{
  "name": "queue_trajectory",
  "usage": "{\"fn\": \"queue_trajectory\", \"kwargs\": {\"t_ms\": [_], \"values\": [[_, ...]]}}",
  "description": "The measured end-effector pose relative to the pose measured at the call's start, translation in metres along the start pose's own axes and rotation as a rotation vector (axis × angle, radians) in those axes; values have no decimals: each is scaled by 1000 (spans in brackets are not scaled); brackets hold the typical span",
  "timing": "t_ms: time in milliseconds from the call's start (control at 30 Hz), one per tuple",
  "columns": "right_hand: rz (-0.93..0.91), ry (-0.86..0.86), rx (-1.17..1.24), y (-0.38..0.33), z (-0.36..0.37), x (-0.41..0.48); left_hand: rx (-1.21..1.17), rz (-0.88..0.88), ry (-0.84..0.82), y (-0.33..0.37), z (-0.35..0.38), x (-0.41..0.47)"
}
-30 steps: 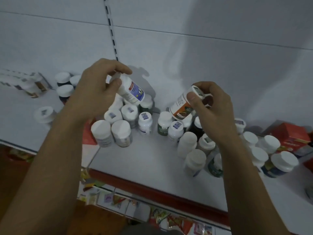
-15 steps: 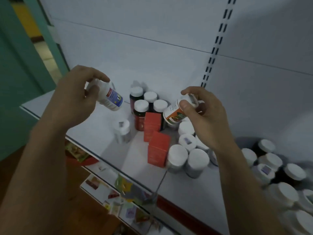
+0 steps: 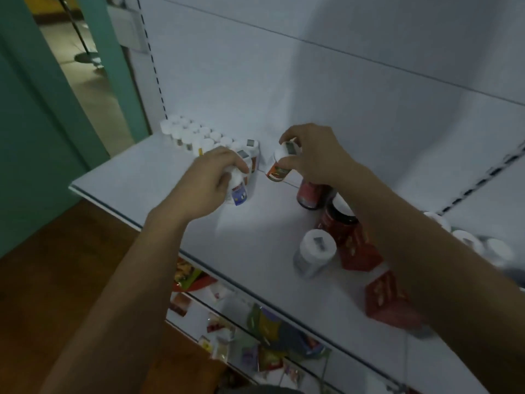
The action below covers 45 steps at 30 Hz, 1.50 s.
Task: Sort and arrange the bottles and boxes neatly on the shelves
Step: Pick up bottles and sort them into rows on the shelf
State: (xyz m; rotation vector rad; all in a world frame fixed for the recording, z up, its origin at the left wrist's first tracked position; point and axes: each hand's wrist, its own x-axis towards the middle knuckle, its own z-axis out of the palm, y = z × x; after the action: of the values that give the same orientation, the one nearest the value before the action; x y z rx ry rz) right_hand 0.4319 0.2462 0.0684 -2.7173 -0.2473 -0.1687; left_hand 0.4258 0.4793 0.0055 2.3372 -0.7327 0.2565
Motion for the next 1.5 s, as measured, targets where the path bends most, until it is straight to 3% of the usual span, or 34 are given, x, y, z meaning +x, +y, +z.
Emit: {"fn": "queue_trajectory", "kwargs": {"t_ms": [133,233,400,567,667,833,933,1033,1133,1300,1500], "values": [[45,-115,-214,-4,45,41,-125,54,-41,-15,18,-5],[79,-89,-244,-4,62,53,-203,72,-22,-21,27,-15],[149,24,-150,-6,74,62,-275,41,199,-31,30,-22],[234,55,-24,2,60,55,-315,-3,122,-38,36,-15],[193,109,-202,10,30,38,-291,10,95,-38,45,-12],[214,-183,-532,24,-11,9,-313,17,32,-27,56,-7],[161,-282,-476,21,-8,3,-361,18,23,-15,60,-5],[141,-262,-359,21,-8,-3,-429,17,65,-2,56,2],[145,-118,-239,23,-14,-16,-469,44,99,15,46,14],[204,436,108,37,-59,-65,-578,119,172,65,36,32],[275,860,267,81,-120,-159,-648,298,22,165,69,45]]}}
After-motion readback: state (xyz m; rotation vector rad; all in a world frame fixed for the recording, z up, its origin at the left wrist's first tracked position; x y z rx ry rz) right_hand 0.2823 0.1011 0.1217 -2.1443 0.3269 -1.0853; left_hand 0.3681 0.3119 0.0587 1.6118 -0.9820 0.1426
